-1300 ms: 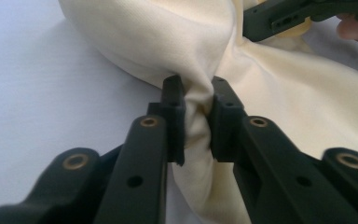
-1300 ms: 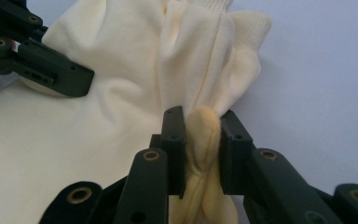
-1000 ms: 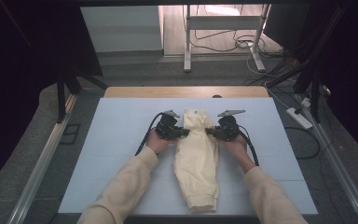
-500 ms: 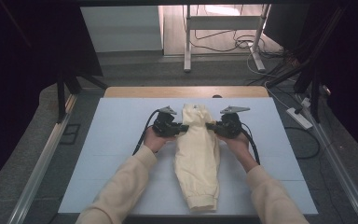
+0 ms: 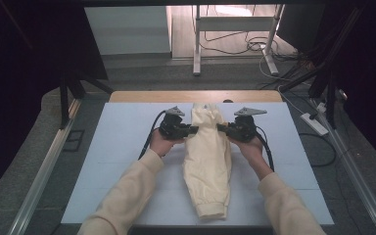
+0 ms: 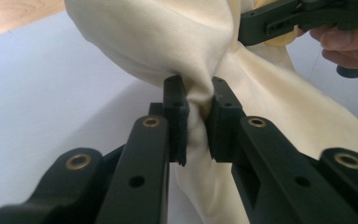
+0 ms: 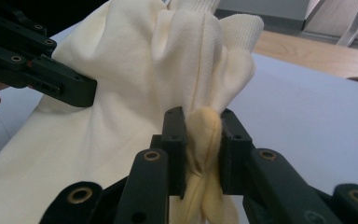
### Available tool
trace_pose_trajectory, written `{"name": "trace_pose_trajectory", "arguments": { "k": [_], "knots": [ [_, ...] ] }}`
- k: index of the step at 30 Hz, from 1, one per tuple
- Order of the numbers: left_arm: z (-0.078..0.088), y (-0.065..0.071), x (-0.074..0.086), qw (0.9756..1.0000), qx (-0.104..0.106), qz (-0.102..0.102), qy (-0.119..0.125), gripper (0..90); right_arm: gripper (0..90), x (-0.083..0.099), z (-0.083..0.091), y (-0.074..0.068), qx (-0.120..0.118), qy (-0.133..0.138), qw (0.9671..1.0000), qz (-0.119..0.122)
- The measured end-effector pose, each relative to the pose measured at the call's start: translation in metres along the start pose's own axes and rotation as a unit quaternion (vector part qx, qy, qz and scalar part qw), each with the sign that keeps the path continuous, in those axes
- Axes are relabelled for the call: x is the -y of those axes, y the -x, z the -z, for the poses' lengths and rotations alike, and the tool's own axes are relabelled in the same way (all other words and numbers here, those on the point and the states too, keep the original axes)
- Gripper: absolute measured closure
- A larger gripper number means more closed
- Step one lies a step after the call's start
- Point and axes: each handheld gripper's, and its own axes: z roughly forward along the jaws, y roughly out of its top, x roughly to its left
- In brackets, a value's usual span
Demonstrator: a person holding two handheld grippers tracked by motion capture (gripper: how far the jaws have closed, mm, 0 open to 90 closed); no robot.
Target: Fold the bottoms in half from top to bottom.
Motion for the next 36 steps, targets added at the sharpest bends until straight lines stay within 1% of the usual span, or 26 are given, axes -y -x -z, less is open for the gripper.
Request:
{"name": "trace_pose_trajectory", "arguments": {
  "k": [2, 5, 8, 14, 18, 20, 22, 25, 27, 28, 33, 36],
  "knots": [
    [0.001, -0.001, -0.001, 1.0000, 0.001, -0.002, 0.001, 78.8, 75.5, -0.002, 0.001, -0.002, 0.002, 0.005, 0.9999, 0.012],
    [0.004, -0.002, -0.004, 1.0000, -0.004, -0.007, 0.001, 78.8, 75.6, -0.004, 0.000, -0.003, 0.003, 0.007, 0.9999, 0.012],
    [0.007, -0.003, -0.009, 0.9999, -0.012, -0.010, 0.003, 78.8, 75.6, -0.009, -0.002, -0.002, 0.002, 0.010, 0.9999, 0.006],
    [0.014, -0.005, -0.015, 0.9996, -0.017, -0.014, 0.017, 78.8, 75.5, -0.021, 0.000, -0.003, 0.002, 0.024, 0.9996, 0.016],
    [0.014, -0.005, -0.016, 0.9996, -0.017, -0.017, 0.017, 78.8, 75.5, -0.022, -0.001, -0.002, 0.001, 0.022, 0.9995, 0.022],
    [0.014, -0.006, -0.019, 0.9995, -0.020, -0.019, 0.015, 78.8, 75.5, -0.024, -0.001, -0.001, 0.002, 0.021, 0.9995, 0.025],
    [0.019, -0.007, -0.027, 0.9992, -0.025, -0.023, 0.022, 78.8, 75.5, -0.031, -0.002, 0.000, 0.002, 0.025, 0.9993, 0.029],
    [0.028, -0.006, -0.034, 0.9986, -0.026, -0.029, 0.038, 78.6, 75.5, -0.042, 0.002, -0.001, 0.004, 0.041, 0.9984, 0.039],
    [0.029, -0.006, -0.032, 0.9985, -0.027, -0.033, 0.035, 78.6, 75.4, -0.045, 0.003, -0.002, 0.003, 0.047, 0.9979, 0.044],
    [0.028, -0.006, -0.031, 0.9985, -0.027, -0.033, 0.034, 78.5, 75.4, -0.045, 0.002, -0.003, 0.004, 0.043, 0.9980, 0.045],
    [0.020, -0.010, -0.019, 0.9991, -0.024, -0.023, 0.027, 78.4, 75.4, -0.035, -0.004, -0.005, 0.007, 0.029, 0.9985, 0.046],
    [0.018, -0.010, -0.016, 0.9991, -0.024, -0.025, 0.024, 78.3, 75.3, -0.030, -0.007, -0.004, 0.006, 0.026, 0.9986, 0.045]
  ]
}}
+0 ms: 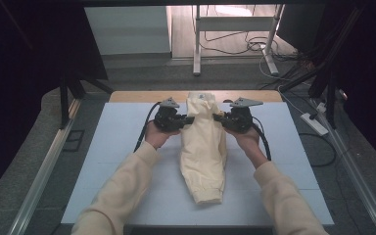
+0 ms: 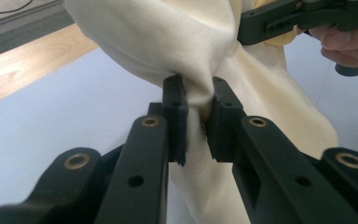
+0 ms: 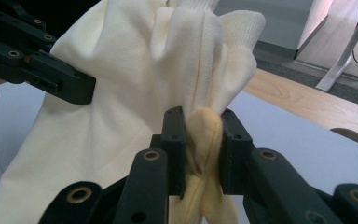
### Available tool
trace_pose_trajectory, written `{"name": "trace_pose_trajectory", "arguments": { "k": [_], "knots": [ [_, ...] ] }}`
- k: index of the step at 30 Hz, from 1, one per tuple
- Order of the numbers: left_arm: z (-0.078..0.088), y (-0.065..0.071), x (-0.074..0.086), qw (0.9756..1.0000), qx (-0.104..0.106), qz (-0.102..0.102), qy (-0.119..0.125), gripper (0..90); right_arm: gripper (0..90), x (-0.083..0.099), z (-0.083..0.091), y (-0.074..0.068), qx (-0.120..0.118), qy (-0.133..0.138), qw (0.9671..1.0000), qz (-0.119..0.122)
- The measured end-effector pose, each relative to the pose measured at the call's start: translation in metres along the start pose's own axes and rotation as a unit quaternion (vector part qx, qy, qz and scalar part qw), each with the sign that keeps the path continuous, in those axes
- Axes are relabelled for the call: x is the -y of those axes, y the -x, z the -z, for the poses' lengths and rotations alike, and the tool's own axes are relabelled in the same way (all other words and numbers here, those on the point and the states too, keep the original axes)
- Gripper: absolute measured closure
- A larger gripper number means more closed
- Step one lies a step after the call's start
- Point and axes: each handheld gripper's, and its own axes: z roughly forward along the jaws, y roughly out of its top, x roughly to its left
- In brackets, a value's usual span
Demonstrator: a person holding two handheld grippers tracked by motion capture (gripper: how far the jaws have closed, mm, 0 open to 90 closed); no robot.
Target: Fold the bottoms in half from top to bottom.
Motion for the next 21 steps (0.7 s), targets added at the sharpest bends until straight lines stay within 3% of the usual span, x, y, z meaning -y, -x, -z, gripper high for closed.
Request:
{"name": "trace_pose_trajectory", "arguments": {
  "k": [21],
  "knots": [
    [-0.007, 0.009, 0.014, 0.9998, 0.011, -0.014, -0.003, 78.0, 75.1, 0.023, 0.003, 0.000, -0.007, 0.002, 1.0000, 0.004]
  ]
}}
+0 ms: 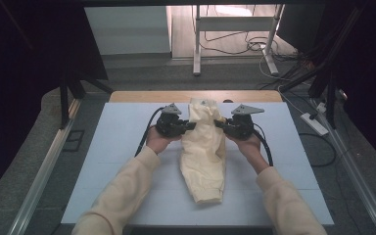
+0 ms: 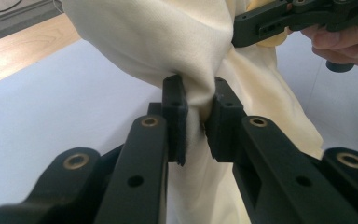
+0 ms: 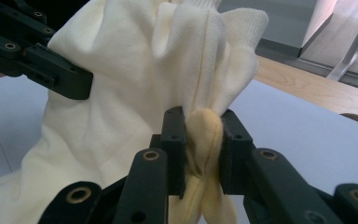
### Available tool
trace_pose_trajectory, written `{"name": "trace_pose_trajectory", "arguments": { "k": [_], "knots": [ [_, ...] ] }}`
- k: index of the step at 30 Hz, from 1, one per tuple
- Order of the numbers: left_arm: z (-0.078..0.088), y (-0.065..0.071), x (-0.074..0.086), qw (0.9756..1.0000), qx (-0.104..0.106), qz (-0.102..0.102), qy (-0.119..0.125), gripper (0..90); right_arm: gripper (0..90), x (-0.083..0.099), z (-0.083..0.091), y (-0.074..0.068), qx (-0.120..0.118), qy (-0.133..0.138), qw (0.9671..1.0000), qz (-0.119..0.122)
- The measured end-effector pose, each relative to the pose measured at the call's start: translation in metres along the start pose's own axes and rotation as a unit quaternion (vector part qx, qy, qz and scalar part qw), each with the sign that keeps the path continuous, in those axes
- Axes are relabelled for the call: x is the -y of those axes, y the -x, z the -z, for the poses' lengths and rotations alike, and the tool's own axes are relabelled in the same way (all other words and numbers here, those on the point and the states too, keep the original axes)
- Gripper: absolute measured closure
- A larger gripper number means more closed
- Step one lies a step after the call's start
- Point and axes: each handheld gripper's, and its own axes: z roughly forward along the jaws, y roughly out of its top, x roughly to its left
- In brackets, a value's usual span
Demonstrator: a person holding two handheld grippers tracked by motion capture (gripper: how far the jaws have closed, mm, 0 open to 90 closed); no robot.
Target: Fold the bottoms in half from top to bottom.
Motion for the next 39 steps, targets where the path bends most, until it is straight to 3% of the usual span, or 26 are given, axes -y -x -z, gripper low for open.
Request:
{"name": "trace_pose_trajectory", "arguments": {
  "k": [19, 39],
  "knots": [
    [0.010, 0.015, 0.010, 0.9999, 0.007, -0.010, 0.005, 77.8, 75.0, 0.008, 0.013, -0.012, -0.011, 0.011, 0.9998, 0.011],
    [0.017, 0.033, 0.021, 0.9997, 0.017, -0.019, 0.006, 77.4, 74.8, 0.017, 0.025, -0.022, -0.032, 0.014, 0.9994, -0.003]
  ]
}}
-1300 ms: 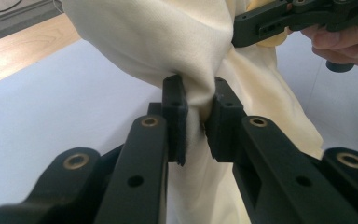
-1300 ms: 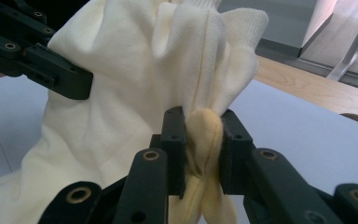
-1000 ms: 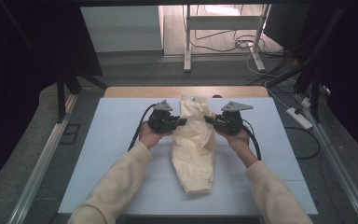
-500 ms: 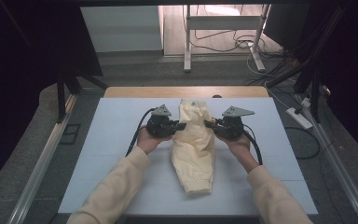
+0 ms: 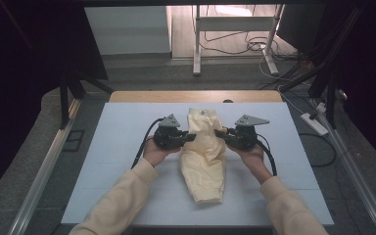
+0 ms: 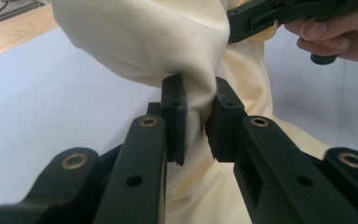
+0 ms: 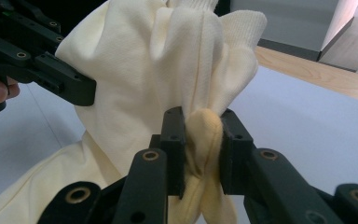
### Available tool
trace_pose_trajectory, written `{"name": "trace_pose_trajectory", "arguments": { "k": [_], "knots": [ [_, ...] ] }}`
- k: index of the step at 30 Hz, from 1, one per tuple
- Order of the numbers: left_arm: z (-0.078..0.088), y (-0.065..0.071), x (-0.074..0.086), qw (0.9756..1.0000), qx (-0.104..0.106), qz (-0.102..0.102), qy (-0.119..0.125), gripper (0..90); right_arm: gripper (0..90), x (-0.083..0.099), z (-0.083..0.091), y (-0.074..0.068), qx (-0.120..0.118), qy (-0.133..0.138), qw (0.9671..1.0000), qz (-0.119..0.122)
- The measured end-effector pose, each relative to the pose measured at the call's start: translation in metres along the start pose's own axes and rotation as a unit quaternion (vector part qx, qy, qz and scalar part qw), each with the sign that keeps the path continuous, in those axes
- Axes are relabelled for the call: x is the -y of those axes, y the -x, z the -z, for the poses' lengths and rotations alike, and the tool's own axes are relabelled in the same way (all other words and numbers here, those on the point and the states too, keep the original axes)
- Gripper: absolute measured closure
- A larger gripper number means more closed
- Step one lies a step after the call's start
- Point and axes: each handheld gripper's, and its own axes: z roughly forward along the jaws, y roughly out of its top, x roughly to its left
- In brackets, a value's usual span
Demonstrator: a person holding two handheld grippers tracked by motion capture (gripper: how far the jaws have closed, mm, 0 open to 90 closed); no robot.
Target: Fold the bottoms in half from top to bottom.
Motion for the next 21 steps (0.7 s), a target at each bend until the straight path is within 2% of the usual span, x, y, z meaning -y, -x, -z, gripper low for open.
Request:
{"name": "trace_pose_trajectory", "arguments": {
  "k": [21],
  "knots": [
    [0.007, 0.016, 0.016, 0.9999, 0.011, 0.004, -0.008, 74.9, 74.1, 0.013, 0.011, -0.016, -0.019, -0.005, 0.9998, 0.002]
  ]
}}
